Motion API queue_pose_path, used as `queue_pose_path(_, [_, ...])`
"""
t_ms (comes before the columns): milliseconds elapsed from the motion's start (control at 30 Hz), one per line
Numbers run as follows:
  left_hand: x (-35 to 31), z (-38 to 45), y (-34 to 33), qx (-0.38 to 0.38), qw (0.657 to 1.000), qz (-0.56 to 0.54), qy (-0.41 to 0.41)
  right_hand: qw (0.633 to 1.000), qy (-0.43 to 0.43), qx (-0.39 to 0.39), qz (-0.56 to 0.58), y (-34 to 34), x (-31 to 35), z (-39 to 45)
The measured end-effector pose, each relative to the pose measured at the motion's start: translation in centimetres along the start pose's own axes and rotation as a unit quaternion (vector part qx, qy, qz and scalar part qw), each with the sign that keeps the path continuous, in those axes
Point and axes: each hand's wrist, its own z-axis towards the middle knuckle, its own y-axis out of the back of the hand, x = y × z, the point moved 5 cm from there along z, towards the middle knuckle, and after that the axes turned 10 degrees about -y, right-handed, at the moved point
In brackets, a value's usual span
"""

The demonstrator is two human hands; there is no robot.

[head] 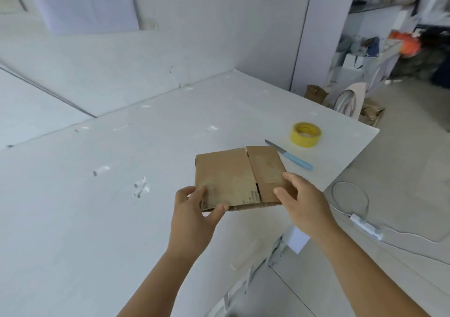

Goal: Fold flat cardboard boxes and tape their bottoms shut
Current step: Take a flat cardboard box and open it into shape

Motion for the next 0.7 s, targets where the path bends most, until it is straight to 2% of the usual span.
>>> queue_pose_path(200, [0.3,6.3,-2.9,-0.014,0.998,-0.058,0.011,1.000,-0.011,-0.009,0.019,1.1,-0.4,6.7])
queue_pose_path(367, [0.3,10.1,-4.1,-0.022,0.997,-0.078,0.019,0.996,-0.004,-0.027,0.084,2.0,0.5,11.1])
queue_pose_path(700, [1.2,13.0,-3.9,-0.127,0.987,-0.076,0.062,0.970,0.010,0.012,0.244,0.4,2.4,17.1])
